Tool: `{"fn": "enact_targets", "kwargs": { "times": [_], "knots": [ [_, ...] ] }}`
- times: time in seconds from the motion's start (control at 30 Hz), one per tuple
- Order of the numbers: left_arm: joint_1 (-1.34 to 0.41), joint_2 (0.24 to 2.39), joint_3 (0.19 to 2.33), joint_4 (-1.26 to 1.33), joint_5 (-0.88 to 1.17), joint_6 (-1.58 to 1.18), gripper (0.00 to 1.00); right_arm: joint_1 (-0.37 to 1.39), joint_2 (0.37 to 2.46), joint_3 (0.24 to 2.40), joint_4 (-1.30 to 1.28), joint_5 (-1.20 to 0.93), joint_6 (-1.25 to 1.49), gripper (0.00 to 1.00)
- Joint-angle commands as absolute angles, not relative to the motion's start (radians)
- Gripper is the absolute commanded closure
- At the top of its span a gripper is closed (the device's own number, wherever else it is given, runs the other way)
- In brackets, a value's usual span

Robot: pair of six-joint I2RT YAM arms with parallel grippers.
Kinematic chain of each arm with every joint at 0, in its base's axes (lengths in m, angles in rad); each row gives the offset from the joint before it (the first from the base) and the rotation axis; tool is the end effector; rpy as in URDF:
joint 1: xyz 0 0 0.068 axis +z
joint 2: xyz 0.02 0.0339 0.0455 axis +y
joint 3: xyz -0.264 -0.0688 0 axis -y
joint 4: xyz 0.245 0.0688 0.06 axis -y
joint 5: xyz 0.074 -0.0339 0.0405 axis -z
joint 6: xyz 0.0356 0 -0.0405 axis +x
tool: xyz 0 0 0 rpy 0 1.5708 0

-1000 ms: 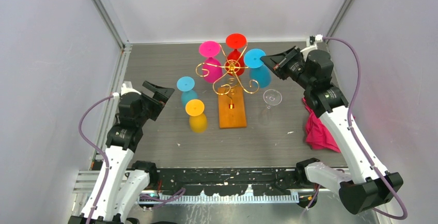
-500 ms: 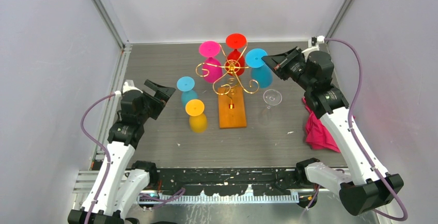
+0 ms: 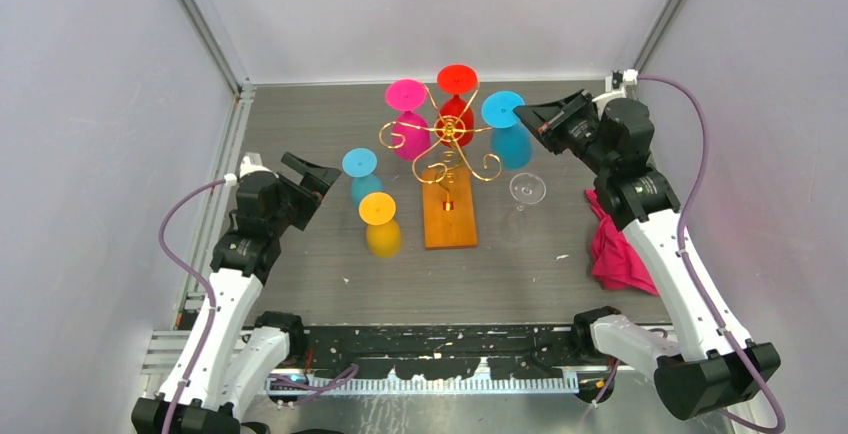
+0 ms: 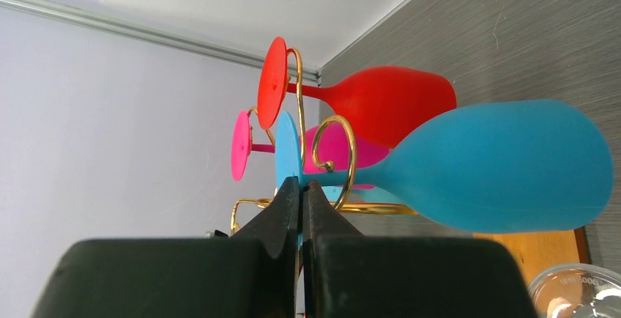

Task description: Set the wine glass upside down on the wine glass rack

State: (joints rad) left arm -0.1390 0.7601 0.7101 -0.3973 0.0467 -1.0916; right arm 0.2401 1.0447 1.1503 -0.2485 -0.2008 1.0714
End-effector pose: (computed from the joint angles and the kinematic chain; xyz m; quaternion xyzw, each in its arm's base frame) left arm 0.1732 -0.0259 0.2957 -0.3769 0.7576 -0.3235 0.4235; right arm 0.2242 0.0622 0.4118 0.2436 0.7145 0.4573 0.4702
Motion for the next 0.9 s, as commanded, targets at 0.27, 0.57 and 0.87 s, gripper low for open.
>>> {"fn": "enact_targets", "kwargs": {
  "times": [0.27, 0.57, 0.87],
  "knots": [
    [-0.135, 0.773, 0.752, -0.341, 0.05, -1.075, 0.03, 0.207, 1.008, 1.161, -0.178, -0.212, 1.096, 0.99],
    [-0.135, 0.79, 0.755, -0.324, 0.05, -1.074, 0.03, 0.198, 1.027, 1.162, -0.154, -0.222, 1.11, 0.99],
    [-0.135, 0.814, 0.754, -0.296, 0.046, -1.076, 0.03, 0.197, 1.077, 1.176, -0.127, -0.237, 1.117, 0.99]
  ]
}}
